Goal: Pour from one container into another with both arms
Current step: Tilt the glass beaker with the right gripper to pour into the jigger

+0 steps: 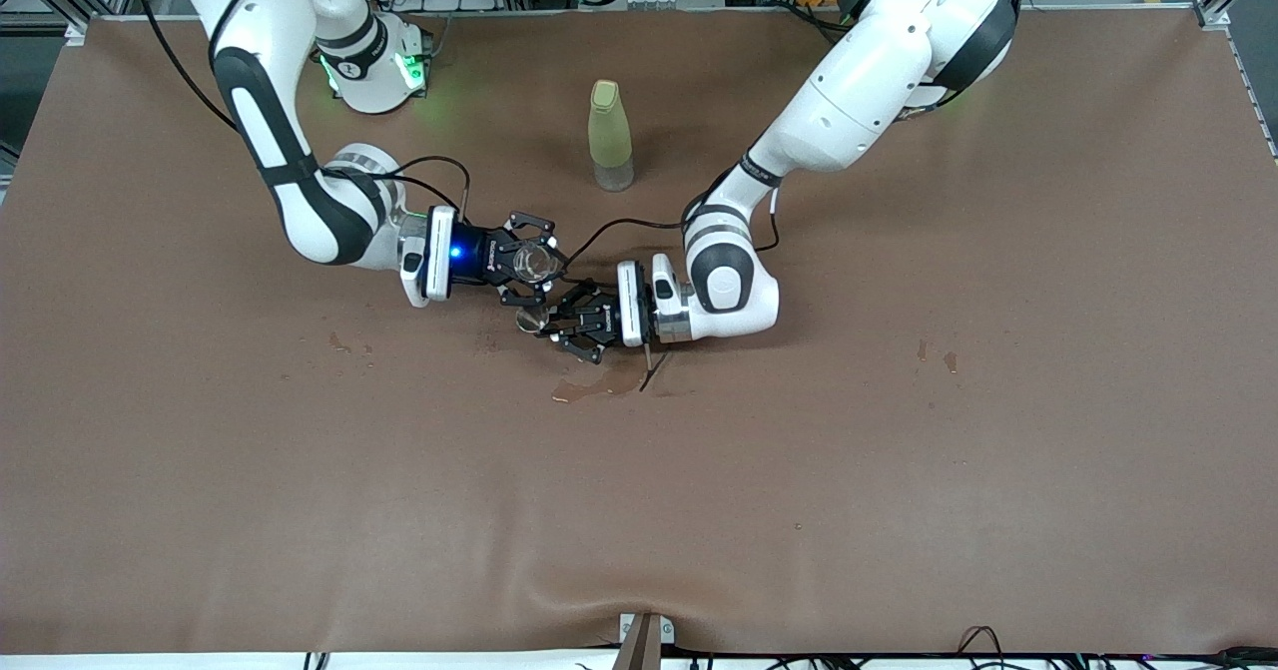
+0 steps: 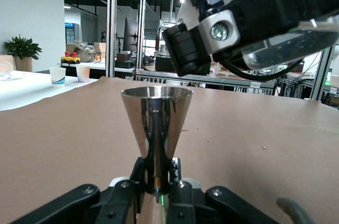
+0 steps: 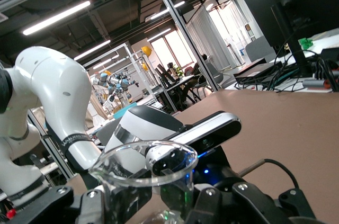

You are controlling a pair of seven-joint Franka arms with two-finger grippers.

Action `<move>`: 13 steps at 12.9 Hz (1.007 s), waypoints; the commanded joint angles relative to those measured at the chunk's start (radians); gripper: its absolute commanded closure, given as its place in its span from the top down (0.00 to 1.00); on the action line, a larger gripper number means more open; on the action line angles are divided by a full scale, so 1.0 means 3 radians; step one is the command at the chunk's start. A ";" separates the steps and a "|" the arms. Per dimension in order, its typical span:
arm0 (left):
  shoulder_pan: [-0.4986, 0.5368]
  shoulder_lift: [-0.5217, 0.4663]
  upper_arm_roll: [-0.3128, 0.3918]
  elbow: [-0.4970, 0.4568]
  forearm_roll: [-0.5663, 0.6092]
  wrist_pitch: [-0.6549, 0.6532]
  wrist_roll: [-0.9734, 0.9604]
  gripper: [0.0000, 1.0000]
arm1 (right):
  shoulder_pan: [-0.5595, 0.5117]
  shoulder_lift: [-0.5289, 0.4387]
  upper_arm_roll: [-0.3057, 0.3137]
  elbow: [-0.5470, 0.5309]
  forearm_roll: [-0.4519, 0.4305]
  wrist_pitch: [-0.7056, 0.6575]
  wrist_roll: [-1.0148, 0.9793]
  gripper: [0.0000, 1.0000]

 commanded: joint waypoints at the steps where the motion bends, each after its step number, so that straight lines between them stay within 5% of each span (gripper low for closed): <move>1: 0.0011 -0.0008 -0.0012 0.0015 -0.0102 0.0004 0.0063 0.00 | 0.0033 -0.0063 -0.0001 -0.0020 0.0091 -0.0002 0.0232 0.00; 13: 0.0052 -0.0003 -0.0012 -0.0026 -0.0045 -0.0170 0.0140 0.00 | 0.0033 -0.0129 -0.0001 -0.0025 0.0060 -0.0007 0.1177 0.00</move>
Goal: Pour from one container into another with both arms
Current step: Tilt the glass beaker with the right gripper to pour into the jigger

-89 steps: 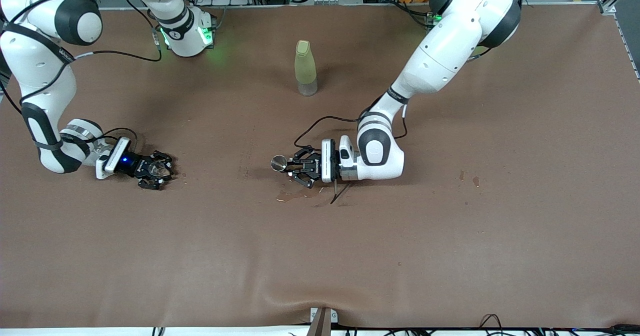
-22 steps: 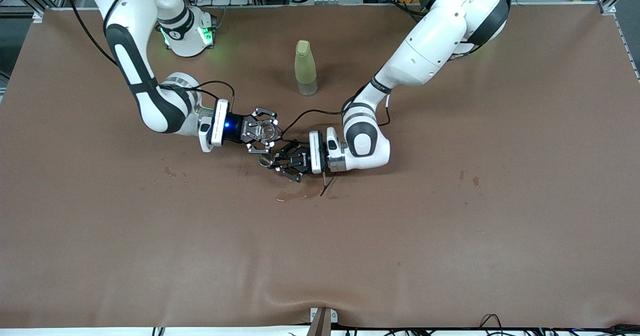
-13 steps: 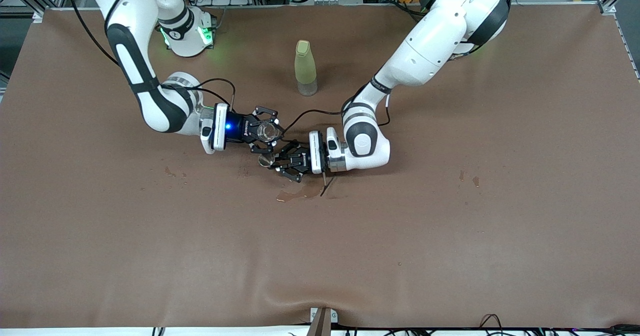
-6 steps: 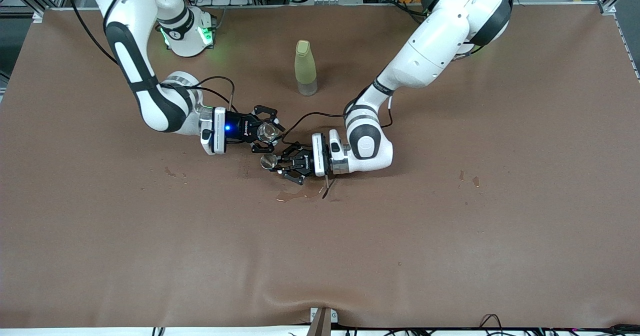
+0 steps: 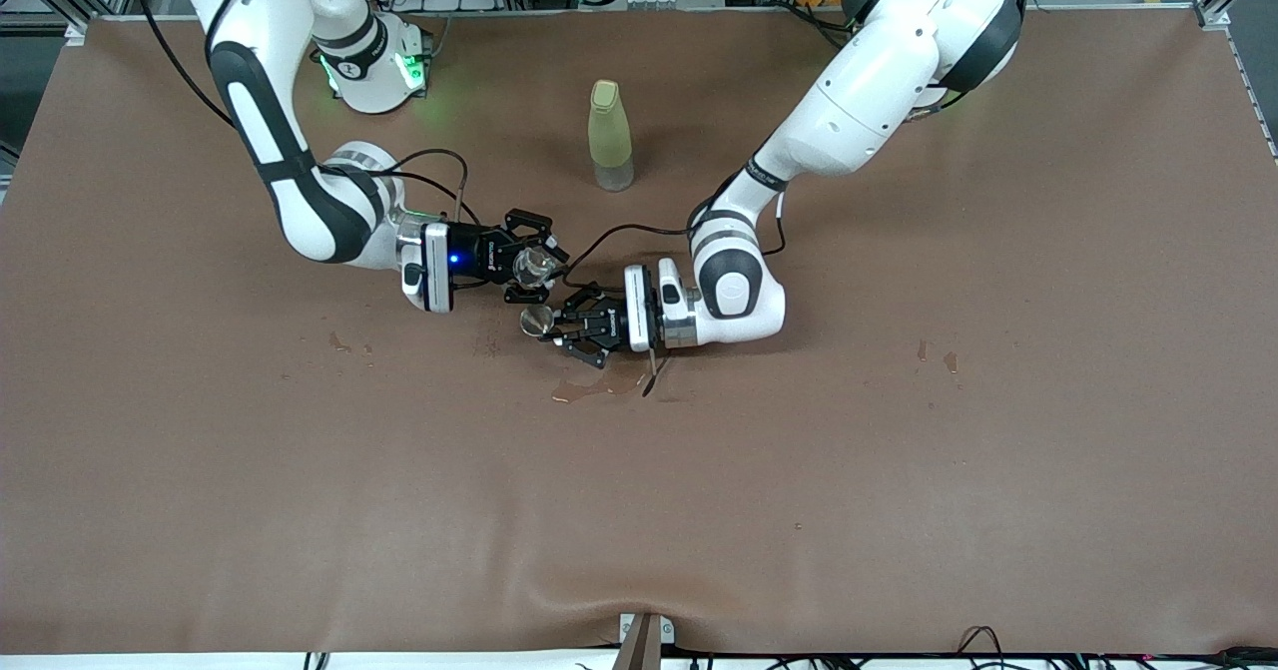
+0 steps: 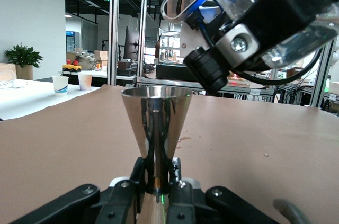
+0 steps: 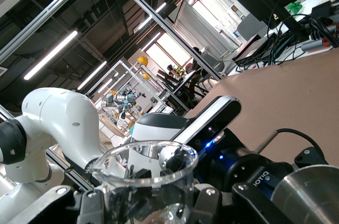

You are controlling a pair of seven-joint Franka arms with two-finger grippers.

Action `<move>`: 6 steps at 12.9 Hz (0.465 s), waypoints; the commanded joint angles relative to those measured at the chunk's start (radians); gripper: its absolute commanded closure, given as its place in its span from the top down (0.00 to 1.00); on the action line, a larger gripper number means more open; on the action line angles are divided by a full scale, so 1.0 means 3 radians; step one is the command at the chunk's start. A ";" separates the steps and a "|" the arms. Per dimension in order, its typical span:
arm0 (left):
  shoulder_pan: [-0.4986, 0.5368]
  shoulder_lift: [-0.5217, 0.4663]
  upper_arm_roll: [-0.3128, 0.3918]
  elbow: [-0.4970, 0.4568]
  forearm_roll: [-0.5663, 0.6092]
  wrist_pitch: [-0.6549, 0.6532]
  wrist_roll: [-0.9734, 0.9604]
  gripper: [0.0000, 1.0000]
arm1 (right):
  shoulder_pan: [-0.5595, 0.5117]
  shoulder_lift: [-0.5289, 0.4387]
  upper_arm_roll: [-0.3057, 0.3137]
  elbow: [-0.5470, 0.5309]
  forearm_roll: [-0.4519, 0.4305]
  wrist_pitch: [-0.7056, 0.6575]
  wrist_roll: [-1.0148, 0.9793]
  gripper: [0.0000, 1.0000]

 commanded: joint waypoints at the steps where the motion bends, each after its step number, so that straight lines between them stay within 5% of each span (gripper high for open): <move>1: -0.0004 -0.0008 -0.0011 -0.0023 -0.0040 -0.0039 0.0118 0.00 | 0.0032 -0.0090 0.0001 -0.0037 0.0060 0.0010 0.0264 0.00; 6: 0.0006 -0.0018 -0.0011 -0.0033 -0.0040 -0.0039 0.0118 0.00 | 0.0032 -0.0090 -0.0004 -0.0042 0.0060 0.0010 0.0647 0.00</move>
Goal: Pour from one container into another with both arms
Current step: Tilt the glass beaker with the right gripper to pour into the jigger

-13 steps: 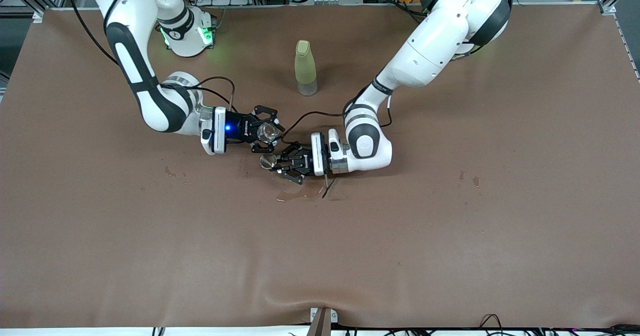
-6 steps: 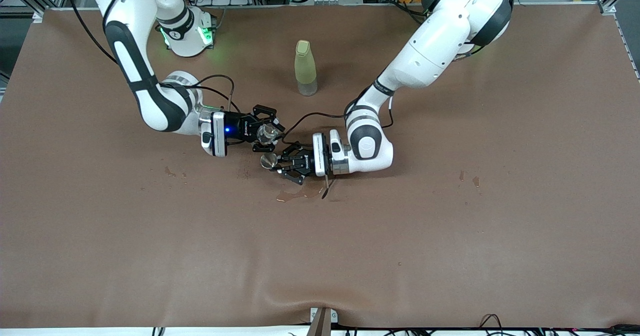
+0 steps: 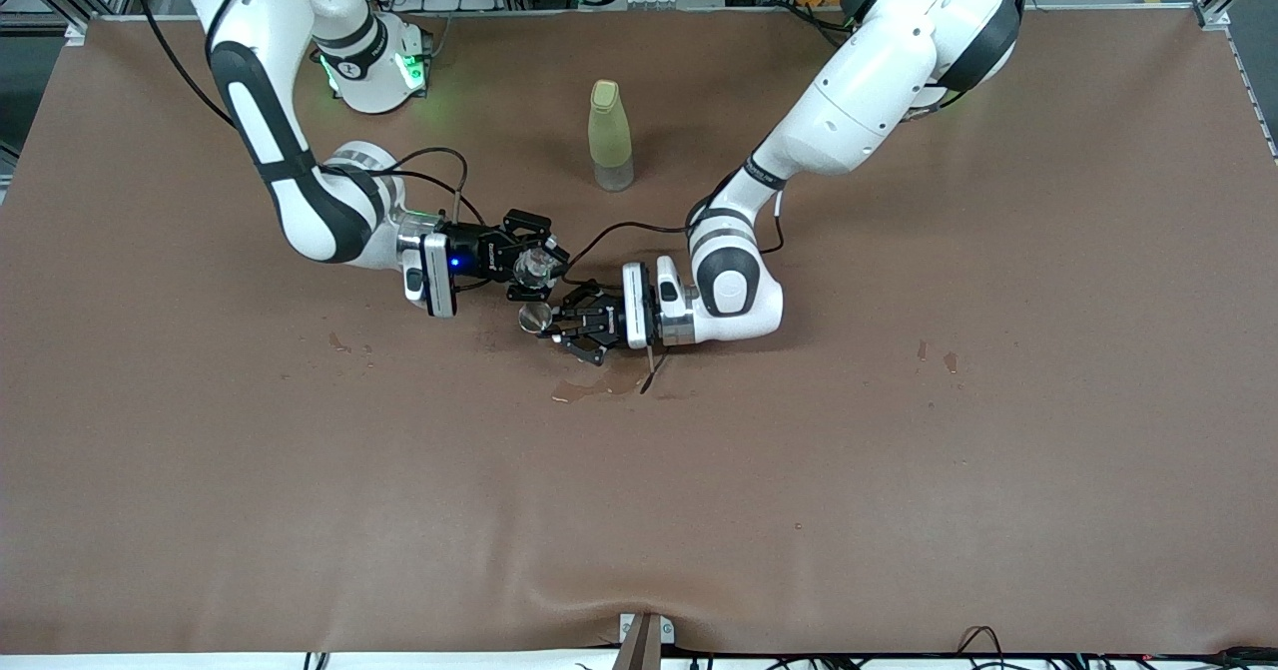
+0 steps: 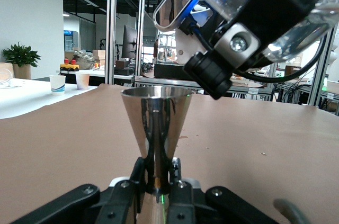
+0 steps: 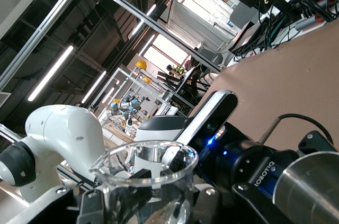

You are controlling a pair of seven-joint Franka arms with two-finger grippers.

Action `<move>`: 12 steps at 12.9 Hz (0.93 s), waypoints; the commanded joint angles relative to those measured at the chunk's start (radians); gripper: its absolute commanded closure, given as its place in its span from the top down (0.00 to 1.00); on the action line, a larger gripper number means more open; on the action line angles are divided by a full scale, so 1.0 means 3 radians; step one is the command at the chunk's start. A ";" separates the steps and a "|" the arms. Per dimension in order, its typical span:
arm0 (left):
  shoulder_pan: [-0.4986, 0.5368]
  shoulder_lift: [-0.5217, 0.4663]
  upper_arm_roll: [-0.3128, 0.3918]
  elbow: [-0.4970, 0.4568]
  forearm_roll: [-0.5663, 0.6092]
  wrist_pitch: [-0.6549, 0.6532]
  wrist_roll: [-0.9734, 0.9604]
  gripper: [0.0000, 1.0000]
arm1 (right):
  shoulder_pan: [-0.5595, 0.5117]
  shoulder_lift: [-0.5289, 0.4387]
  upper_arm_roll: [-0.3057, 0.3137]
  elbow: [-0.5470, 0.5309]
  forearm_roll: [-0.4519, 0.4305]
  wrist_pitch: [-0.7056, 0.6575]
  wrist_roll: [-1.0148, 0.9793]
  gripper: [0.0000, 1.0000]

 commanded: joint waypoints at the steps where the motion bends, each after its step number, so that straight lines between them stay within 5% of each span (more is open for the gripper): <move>1: 0.0019 -0.0018 -0.0010 -0.0028 -0.0035 -0.0039 0.0108 0.00 | 0.0032 -0.0089 -0.0007 -0.0053 0.0055 0.0015 0.0224 0.00; 12: 0.0014 -0.0034 -0.0010 -0.0064 -0.0035 -0.0039 0.0108 0.00 | 0.0032 -0.0100 0.0029 -0.0053 0.0055 -0.0005 0.1123 0.00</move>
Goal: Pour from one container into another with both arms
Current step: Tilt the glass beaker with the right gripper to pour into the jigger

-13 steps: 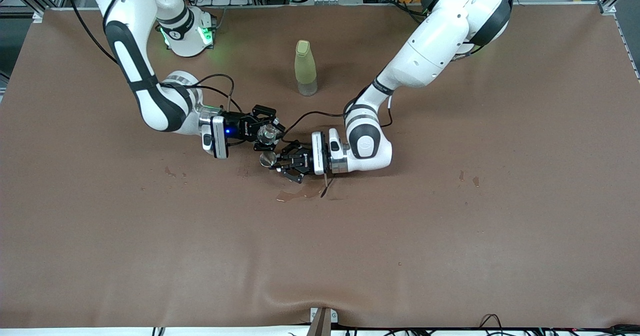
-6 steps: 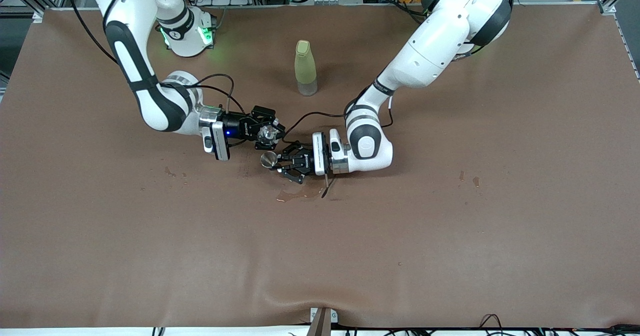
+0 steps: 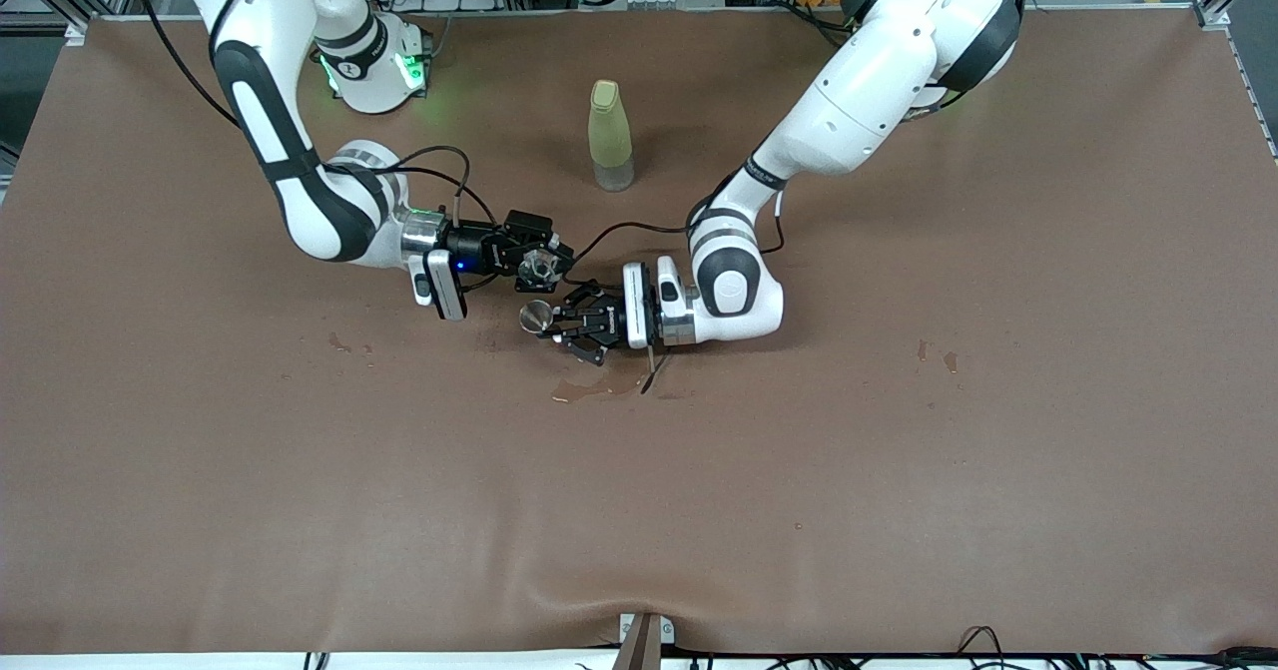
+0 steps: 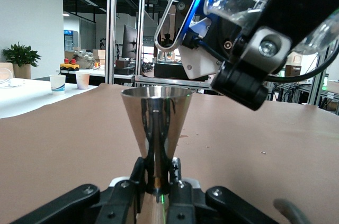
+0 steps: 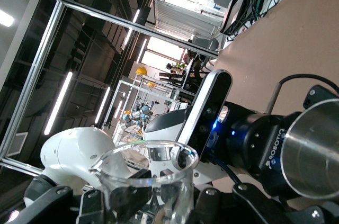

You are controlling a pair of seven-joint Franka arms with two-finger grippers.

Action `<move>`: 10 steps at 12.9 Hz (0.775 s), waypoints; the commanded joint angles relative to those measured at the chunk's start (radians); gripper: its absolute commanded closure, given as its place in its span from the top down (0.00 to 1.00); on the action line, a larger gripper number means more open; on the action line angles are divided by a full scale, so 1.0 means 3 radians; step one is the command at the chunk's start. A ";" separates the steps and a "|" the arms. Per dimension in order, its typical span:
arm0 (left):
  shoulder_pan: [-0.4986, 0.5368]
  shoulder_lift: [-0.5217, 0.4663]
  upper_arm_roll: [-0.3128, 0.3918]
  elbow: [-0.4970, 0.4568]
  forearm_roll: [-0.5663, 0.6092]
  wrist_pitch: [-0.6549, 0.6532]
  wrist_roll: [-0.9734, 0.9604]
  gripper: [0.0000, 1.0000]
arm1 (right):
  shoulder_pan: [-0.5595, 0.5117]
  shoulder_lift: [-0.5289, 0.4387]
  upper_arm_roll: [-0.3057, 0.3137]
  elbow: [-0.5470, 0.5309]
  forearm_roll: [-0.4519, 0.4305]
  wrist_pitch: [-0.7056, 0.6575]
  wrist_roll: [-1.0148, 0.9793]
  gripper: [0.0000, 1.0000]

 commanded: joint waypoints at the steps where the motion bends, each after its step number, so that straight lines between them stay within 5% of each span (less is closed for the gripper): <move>1: 0.0017 -0.0039 -0.0010 -0.0063 -0.0035 -0.0038 0.0099 0.00 | 0.0027 -0.0110 -0.0009 -0.0051 0.0055 0.0006 0.0284 0.00; 10: 0.0012 -0.0074 -0.0010 -0.0140 -0.0005 -0.0044 0.0088 0.00 | 0.0012 -0.0135 -0.0009 -0.0041 0.0055 0.0001 0.0991 0.00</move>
